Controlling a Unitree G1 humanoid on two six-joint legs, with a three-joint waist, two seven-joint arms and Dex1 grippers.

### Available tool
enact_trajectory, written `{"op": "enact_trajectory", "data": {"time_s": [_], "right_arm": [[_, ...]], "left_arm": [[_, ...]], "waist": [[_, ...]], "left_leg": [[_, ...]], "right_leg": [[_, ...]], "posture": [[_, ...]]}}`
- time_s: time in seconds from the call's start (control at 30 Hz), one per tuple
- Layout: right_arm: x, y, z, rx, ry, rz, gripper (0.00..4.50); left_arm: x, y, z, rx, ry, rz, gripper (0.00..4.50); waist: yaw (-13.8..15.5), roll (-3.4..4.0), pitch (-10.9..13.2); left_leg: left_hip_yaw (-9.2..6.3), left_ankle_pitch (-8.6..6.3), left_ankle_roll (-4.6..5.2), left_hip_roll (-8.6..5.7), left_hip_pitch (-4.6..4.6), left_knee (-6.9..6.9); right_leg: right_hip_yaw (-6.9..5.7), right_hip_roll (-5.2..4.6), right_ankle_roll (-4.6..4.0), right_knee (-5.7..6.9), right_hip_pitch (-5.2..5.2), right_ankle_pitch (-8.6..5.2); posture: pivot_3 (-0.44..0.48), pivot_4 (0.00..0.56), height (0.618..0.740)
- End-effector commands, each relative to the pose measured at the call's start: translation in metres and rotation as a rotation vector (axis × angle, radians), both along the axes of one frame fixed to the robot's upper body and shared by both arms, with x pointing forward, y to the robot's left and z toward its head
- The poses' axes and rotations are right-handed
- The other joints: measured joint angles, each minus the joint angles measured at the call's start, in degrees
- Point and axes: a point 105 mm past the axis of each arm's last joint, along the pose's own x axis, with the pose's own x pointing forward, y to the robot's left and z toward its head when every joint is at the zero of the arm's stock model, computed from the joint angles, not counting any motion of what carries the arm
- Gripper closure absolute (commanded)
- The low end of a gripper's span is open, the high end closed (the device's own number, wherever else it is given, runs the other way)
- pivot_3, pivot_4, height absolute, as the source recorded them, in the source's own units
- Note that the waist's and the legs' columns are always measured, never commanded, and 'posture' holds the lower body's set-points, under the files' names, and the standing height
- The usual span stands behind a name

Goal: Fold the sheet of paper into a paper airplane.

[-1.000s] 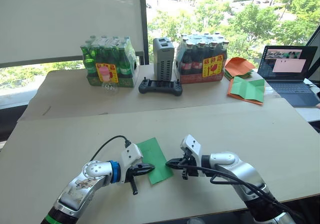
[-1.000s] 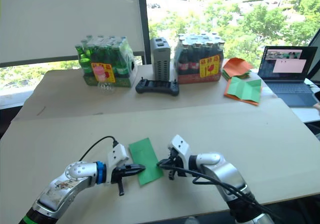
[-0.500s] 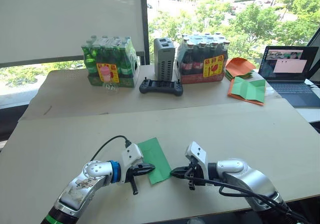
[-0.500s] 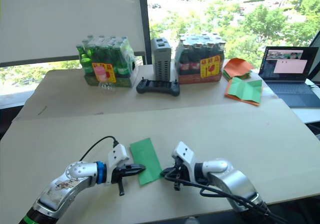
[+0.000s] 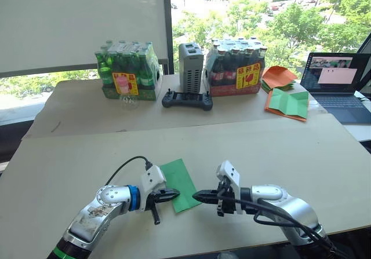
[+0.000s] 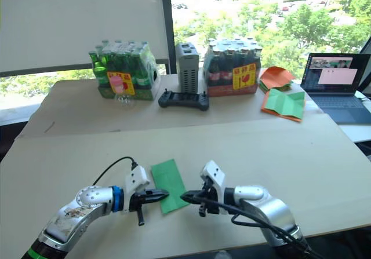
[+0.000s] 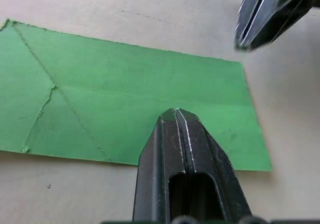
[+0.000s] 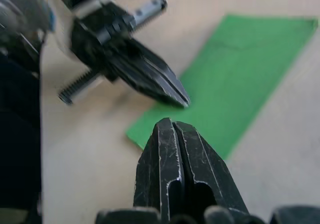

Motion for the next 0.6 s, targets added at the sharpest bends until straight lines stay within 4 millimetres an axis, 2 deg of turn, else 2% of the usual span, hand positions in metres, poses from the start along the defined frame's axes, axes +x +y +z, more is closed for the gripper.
{"op": "enact_trajectory", "data": {"time_s": [0.03,0.1,0.17,0.23,0.33,0.47,0.6], "right_arm": [[-0.002,-0.009,0.03,0.093,-0.077,-0.007,4.48],[-0.003,-0.012,0.032,0.093,-0.077,-0.007,4.48],[-0.002,-0.015,0.03,0.062,-0.086,-0.017,4.48],[-0.002,-0.017,0.029,0.05,-0.084,-0.018,4.48],[-0.001,-0.018,0.027,0.044,-0.081,-0.025,4.48],[-0.004,-0.016,0.029,0.034,-0.084,-0.005,4.48],[-0.007,-0.009,0.034,0.032,-0.099,0.028,4.48]], "left_arm": [[0.001,0.013,0.033,-0.065,-0.051,0.054,4.5],[-0.001,0.017,0.04,-0.079,-0.049,0.068,4.5],[-0.005,0.03,0.043,-0.06,-0.036,0.095,4.5],[-0.009,0.039,0.039,-0.022,-0.023,0.106,4.5],[-0.009,0.04,0.025,0.034,-0.012,0.106,4.5],[0.001,0.027,0.022,0.016,-0.038,0.098,4.5],[0.013,0.01,0.031,-0.022,-0.075,0.06,4.5]], "waist": [[-0.03,-0.07,0.07],[-0.02,-0.06,0.09],[-0.16,-0.06,0.09],[-0.33,-0.03,0.11],[-0.21,-0.03,0.13],[0.49,-0.05,0.14],[0.49,-0.09,0.17]], "left_leg": [[0.0,0.0,0.0,0.0,-0.01,0.0],[-0.01,0.0,0.0,0.01,-0.06,-0.03],[-0.01,0.0,0.0,0.01,-0.06,-0.05],[0.0,0.0,0.0,-0.01,-0.05,-0.09],[0.0,0.0,0.0,-0.01,-0.05,-0.09],[0.0,-0.01,0.0,-0.05,-0.05,-0.04],[0.0,-0.01,0.0,-0.04,-0.07,-0.03]], "right_leg": [[-0.01,0.0,0.0,0.01,-0.02,0.0],[-0.02,0.01,0.0,0.02,-0.11,0.0],[-0.02,0.01,0.0,0.02,-0.14,0.0],[0.0,0.0,0.0,0.02,-0.18,0.0],[-0.01,0.01,0.0,0.01,-0.18,0.0],[0.0,-0.02,-0.01,-0.02,-0.11,0.0],[-0.02,-0.02,-0.01,0.01,-0.13,0.01]], "posture": [[0.0,0.15,0.735],[0.0,0.15,0.735],[0.0,0.15,0.735],[0.0,0.15,0.735],[0.0,0.15,0.735],[0.0,0.15,0.735],[0.0,0.15,0.735]]}}
